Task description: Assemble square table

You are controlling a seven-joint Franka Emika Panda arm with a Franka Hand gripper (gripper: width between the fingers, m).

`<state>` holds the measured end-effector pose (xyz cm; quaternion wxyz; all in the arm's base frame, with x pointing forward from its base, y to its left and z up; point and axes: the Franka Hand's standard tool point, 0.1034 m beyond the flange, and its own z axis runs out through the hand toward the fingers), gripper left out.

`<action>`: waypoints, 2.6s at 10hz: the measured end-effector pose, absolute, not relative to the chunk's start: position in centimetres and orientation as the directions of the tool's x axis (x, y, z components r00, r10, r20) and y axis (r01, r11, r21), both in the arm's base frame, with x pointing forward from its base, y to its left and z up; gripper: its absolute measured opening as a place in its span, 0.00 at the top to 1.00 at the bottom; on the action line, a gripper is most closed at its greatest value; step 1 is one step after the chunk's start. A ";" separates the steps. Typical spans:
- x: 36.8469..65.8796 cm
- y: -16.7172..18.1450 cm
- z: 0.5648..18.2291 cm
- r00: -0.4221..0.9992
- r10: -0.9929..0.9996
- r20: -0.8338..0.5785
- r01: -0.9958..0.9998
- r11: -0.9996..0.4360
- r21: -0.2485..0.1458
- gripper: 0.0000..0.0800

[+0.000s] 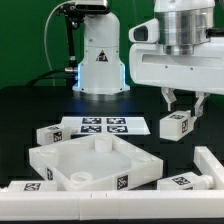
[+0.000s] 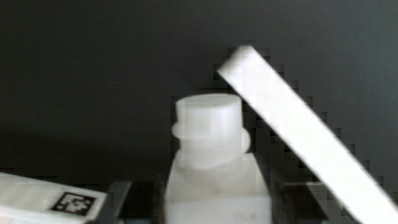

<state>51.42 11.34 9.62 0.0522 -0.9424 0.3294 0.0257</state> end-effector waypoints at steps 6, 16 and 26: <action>46.5 10.5 9.6 0.877 -0.477 -0.060 -0.481 -0.872 -0.091 0.65; 37.9 7.7 3.0 0.923 -0.385 -0.024 -0.385 -0.923 -0.018 0.65; 41.2 9.1 8.9 0.907 -0.408 -0.106 -0.417 -0.906 -0.079 0.20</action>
Offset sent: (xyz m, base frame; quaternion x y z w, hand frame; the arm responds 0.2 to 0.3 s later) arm 0.0000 0.0000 0.0000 0.0000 0.0000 0.0000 1.0000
